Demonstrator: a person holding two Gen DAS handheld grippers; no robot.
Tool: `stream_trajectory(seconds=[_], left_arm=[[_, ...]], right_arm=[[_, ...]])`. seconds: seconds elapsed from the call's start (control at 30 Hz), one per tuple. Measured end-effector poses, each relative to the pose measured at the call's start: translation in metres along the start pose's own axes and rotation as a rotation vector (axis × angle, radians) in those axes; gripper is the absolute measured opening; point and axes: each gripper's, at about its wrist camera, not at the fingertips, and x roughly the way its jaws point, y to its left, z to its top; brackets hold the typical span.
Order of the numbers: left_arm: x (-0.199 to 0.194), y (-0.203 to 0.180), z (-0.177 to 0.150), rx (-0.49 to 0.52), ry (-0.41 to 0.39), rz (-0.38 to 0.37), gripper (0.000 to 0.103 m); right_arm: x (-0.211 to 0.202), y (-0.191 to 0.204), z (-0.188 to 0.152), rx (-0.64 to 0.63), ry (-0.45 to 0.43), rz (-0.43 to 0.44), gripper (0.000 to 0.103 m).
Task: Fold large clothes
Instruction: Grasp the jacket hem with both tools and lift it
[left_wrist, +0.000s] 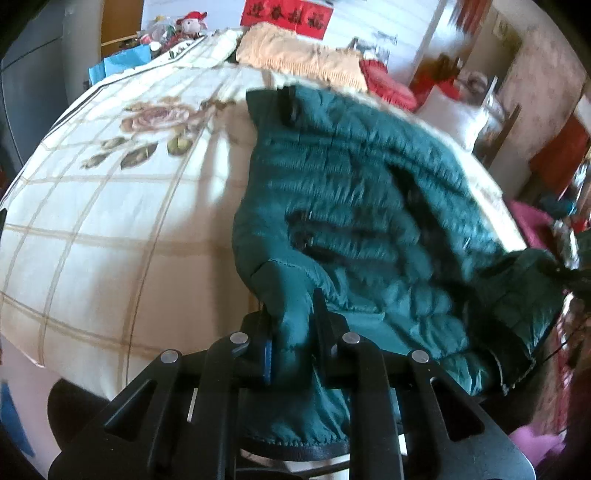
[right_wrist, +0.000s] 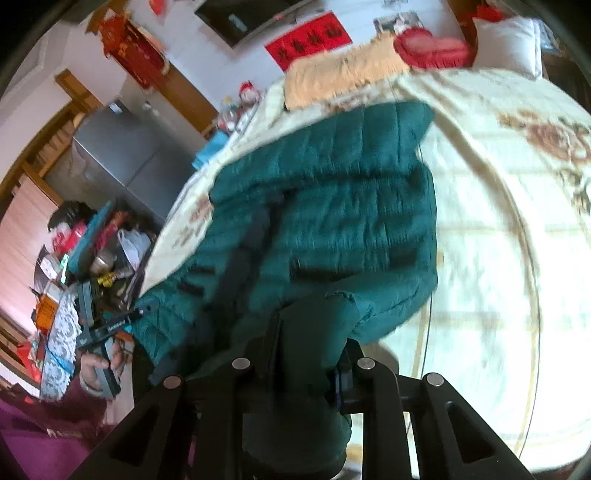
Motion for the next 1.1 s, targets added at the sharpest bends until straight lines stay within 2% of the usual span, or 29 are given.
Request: stream_trajectory(seconds=[0.27,0.47,0.57,0.73,1.03,1.1], left_arm=[[-0.018,-0.002,0.060,-0.050,-0.127,-0.047,0.016],[-0.001,-0.007,0.113,-0.071,-0.182,-0.050,0.016],[0.017,-0.005,0.139,-0.108,-0.175,-0.049,0.016],[0.046,0.000,0.172,-0.147,-0.155,-0.024,0.016],[0.084,0.006,0.209,-0.164,-0.134,0.040,0.016],[0.092,0.008,0.217,-0.173,-0.127,0.042,0.016]], right_arm=[[0.000,-0.011,0.050,0.053,-0.116,-0.012,0.020],[0.012,-0.014,0.091,0.078,-0.155,-0.036,0.020],[0.019,-0.018,0.113,0.095,-0.158,-0.055,0.020],[0.041,-0.028,0.146,0.102,-0.143,-0.137,0.020],[0.065,-0.058,0.188,0.165,-0.134,-0.208,0.020],[0.071,-0.065,0.197,0.191,-0.131,-0.201,0.020]])
